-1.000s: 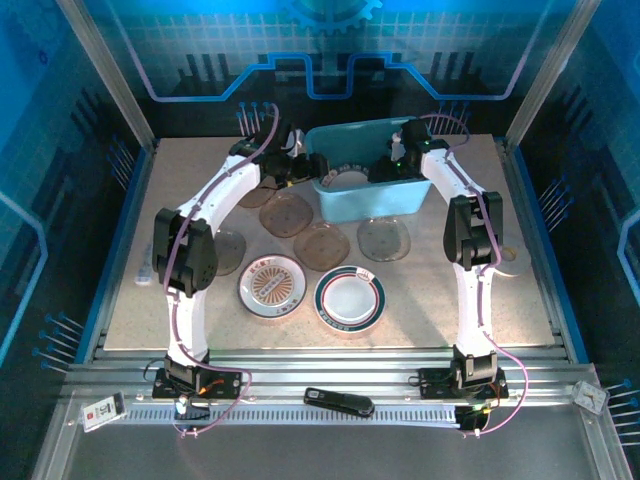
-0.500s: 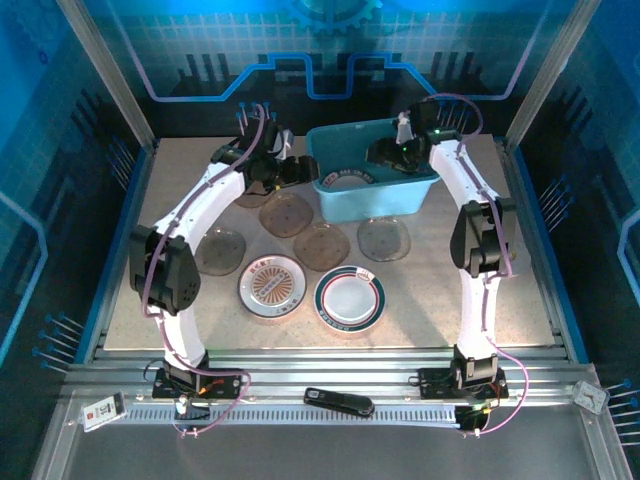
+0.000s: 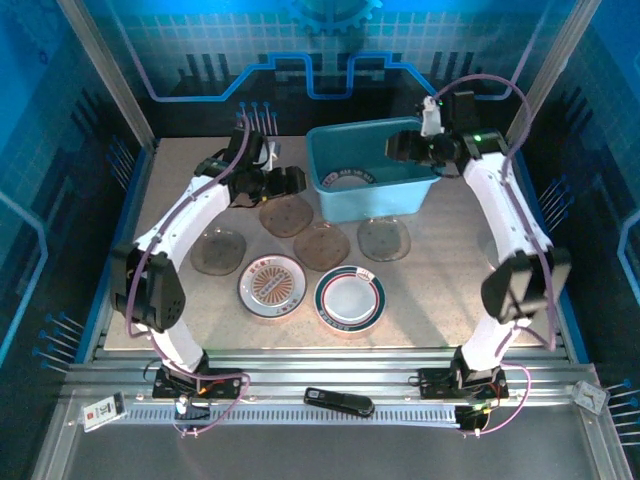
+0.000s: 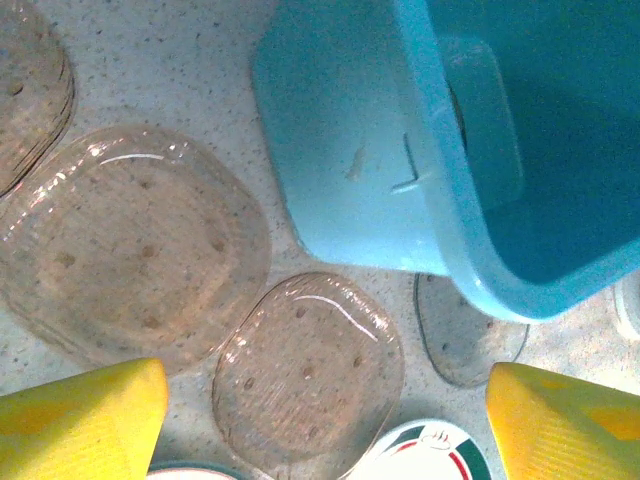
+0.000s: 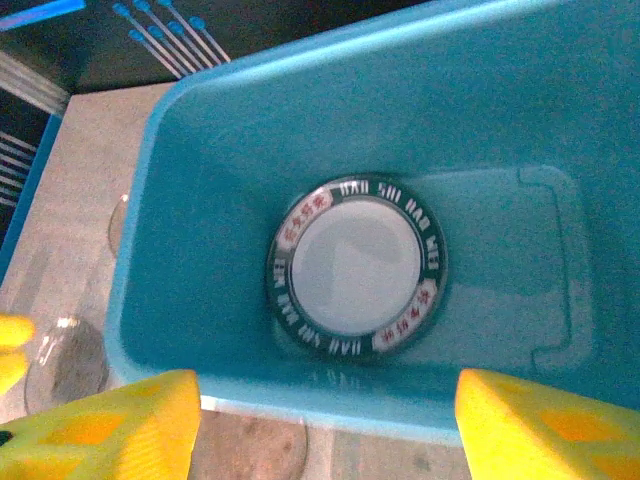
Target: Place the plates into the plastic bin on the countertop
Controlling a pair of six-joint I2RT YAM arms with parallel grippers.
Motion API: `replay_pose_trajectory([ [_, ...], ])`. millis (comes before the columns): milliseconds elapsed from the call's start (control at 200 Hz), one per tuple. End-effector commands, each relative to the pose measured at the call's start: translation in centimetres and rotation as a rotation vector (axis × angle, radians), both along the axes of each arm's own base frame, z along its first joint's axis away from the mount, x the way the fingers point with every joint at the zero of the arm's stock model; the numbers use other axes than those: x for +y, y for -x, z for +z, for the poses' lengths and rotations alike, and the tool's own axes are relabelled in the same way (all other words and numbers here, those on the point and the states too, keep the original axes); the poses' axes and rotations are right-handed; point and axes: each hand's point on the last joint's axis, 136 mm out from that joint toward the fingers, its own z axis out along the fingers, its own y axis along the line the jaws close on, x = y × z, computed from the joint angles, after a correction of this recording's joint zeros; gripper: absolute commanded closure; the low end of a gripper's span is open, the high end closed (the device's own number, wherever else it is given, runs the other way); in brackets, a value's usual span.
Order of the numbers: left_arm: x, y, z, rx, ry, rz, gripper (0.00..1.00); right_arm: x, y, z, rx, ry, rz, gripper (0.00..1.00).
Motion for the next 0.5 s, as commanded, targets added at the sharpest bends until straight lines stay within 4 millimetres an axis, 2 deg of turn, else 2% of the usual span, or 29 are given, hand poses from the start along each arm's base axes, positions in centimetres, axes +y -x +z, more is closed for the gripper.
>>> replay_pose_trajectory([
  [0, 0.4, 0.9, 1.0, -0.039, 0.007, -0.022, 0.16, 0.4, 4.6, -3.3, 0.092, 0.069, 0.057, 0.33],
  [175, 0.9, 2.2, 0.4, -0.025, 0.003, -0.027, 0.16, 1.2, 11.0, -10.0, 0.229, 0.137, 0.106, 0.37],
  [300, 1.2, 2.9, -0.1, -0.017, 0.002, -0.027, 0.16, 2.8, 14.8, -14.6, 0.308, 0.135, 0.132, 0.38],
  [400, 1.2, 3.4, -0.3, -0.011, 0.008, -0.027, 0.16, 3.6, 16.8, -17.8, 0.354, 0.123, 0.134, 0.39],
  [465, 1.2, 3.7, -0.3, -0.01, 0.016, -0.028, 0.16, 3.6, 17.3, -19.3, 0.375, 0.121, 0.118, 0.4],
  [495, 1.1, 3.8, -0.4, -0.006, 0.018, -0.029, 0.16, 3.3, 18.0, -20.8, 0.406, 0.125, 0.112, 0.4],
])
